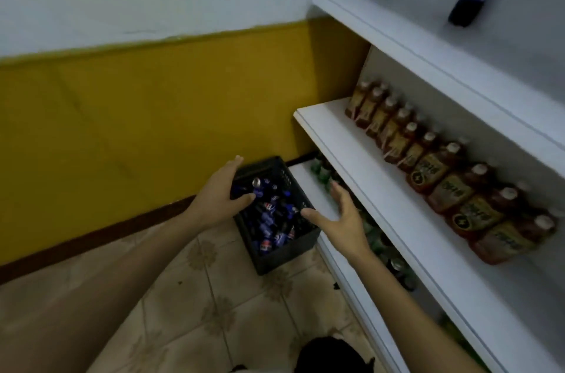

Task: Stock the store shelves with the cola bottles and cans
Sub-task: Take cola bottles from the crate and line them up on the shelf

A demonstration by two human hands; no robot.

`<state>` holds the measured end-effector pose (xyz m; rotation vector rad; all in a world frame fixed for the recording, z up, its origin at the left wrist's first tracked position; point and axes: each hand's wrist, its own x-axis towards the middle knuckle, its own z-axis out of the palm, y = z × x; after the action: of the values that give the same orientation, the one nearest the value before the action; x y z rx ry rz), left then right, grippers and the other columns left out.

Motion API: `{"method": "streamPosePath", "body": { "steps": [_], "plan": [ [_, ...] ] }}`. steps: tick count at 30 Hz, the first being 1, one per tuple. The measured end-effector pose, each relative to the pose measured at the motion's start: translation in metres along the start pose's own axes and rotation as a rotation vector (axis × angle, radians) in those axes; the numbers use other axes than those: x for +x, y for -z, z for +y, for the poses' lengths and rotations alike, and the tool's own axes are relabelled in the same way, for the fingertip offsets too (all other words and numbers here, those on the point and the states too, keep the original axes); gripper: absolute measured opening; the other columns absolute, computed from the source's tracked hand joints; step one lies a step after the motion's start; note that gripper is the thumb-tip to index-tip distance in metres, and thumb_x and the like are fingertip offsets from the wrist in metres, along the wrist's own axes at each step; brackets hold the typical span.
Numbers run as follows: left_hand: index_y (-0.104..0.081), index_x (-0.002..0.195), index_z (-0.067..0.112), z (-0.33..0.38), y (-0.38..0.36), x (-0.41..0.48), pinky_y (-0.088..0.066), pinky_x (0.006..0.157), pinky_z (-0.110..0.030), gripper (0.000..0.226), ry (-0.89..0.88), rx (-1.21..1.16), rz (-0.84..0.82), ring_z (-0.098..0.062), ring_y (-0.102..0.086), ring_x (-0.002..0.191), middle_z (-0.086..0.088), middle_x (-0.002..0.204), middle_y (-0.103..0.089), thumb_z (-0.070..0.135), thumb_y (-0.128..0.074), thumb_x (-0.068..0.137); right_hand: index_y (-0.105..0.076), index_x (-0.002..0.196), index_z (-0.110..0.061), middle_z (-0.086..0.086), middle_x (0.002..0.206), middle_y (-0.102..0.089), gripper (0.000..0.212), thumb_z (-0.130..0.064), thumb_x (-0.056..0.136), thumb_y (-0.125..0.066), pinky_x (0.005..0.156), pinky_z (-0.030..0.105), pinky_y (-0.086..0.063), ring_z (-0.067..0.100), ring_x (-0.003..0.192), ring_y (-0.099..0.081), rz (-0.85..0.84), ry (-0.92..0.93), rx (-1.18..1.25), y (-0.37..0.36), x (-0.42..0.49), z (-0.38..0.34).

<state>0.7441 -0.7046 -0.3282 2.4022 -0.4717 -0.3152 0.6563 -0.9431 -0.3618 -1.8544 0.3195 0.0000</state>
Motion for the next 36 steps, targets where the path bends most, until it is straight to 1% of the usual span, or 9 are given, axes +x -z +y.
{"method": "streamPosePath", "body": {
  "steps": [2,4,9,17,24,28,30,33,36],
  "plan": [
    [-0.01,0.153,0.018,-0.02,-0.009,0.0,-0.021,0.116,-0.034,0.081,0.043,-0.049,-0.007,-0.015,-0.013,0.146,0.002,0.16,-0.009,0.04,-0.058,0.091,-0.031,0.146,-0.034,-0.025,0.139,-0.037,0.1,-0.061,0.06,-0.075,0.084,-0.002,-0.034,-0.016,0.118,-0.039,-0.019,-0.025,0.013,-0.014,0.003,0.012],
    [-0.012,0.153,0.018,-0.034,-0.022,0.006,-0.022,0.117,-0.035,0.081,0.071,-0.098,-0.008,-0.015,-0.016,0.146,0.002,0.16,-0.013,0.038,-0.06,0.091,-0.034,0.136,-0.043,-0.037,0.124,-0.039,0.089,-0.059,0.059,-0.076,0.075,-0.007,-0.034,-0.029,0.104,-0.039,-0.032,-0.062,0.016,-0.019,0.01,0.024],
    [-0.016,0.152,0.017,-0.07,-0.06,0.046,-0.028,0.114,-0.038,0.079,0.148,-0.178,-0.124,-0.018,-0.025,0.142,-0.001,0.158,-0.022,0.036,-0.061,0.09,-0.032,0.146,-0.026,-0.017,0.133,-0.038,0.099,-0.048,0.06,-0.077,0.087,0.004,-0.034,0.0,0.124,-0.037,-0.09,-0.267,0.029,-0.019,0.05,0.059],
    [-0.019,0.151,0.012,-0.115,-0.098,0.156,-0.033,0.103,-0.027,0.073,0.425,-0.254,-0.249,-0.022,-0.034,0.138,-0.006,0.154,-0.03,0.034,-0.057,0.093,-0.039,0.144,-0.013,0.008,0.138,-0.048,0.075,-0.024,0.079,-0.076,0.106,0.041,-0.042,0.023,0.127,-0.049,-0.295,-0.585,0.016,-0.021,0.191,0.121],
    [-0.03,0.147,0.012,-0.157,-0.155,0.225,-0.036,0.091,-0.017,0.064,0.659,-0.398,-0.245,-0.021,-0.047,0.128,-0.008,0.141,-0.048,0.025,-0.061,0.092,-0.049,0.134,-0.007,0.015,0.122,-0.061,0.064,-0.028,0.08,-0.077,0.086,0.029,-0.05,0.025,0.11,-0.06,-0.534,-0.719,-0.195,-0.043,0.317,0.176],
    [-0.038,0.141,0.012,-0.193,-0.212,0.239,-0.034,0.074,0.001,0.057,0.712,-0.456,-0.237,-0.013,-0.052,0.114,-0.002,0.125,-0.056,0.018,-0.063,0.09,-0.056,0.122,-0.007,0.009,0.109,-0.063,0.053,-0.03,0.08,-0.077,0.079,0.023,-0.049,0.019,0.098,-0.06,-0.541,-0.7,-0.318,-0.072,0.376,0.226],
    [-0.035,0.142,0.013,-0.215,-0.249,0.245,-0.036,0.085,-0.008,0.059,0.737,-0.492,-0.312,-0.015,-0.05,0.119,-0.004,0.131,-0.053,0.015,-0.063,0.091,-0.057,0.12,-0.009,0.004,0.101,-0.061,0.05,-0.031,0.08,-0.078,0.085,0.028,-0.049,0.019,0.097,-0.059,-0.545,-0.703,-0.348,-0.093,0.396,0.26],
    [-0.029,0.145,0.013,-0.252,-0.31,0.261,-0.039,0.104,-0.038,0.064,0.76,-0.556,-0.433,-0.029,-0.045,0.129,-0.01,0.14,-0.046,0.011,-0.062,0.09,-0.059,0.113,-0.007,0.006,0.098,-0.061,0.043,-0.028,0.081,-0.077,0.09,0.036,-0.048,0.024,0.099,-0.059,-0.545,-0.722,-0.384,-0.132,0.414,0.322],
    [-0.022,0.148,0.017,-0.294,-0.373,0.284,-0.039,0.104,-0.044,0.075,0.821,-0.51,-0.468,-0.033,-0.044,0.127,-0.011,0.141,-0.042,0.017,-0.064,0.087,-0.06,0.105,0.005,0.023,0.103,-0.065,0.041,-0.025,0.082,-0.076,0.093,0.05,-0.048,0.037,0.101,-0.061,-0.534,-0.787,-0.387,-0.176,0.419,0.396]
  ]
}}
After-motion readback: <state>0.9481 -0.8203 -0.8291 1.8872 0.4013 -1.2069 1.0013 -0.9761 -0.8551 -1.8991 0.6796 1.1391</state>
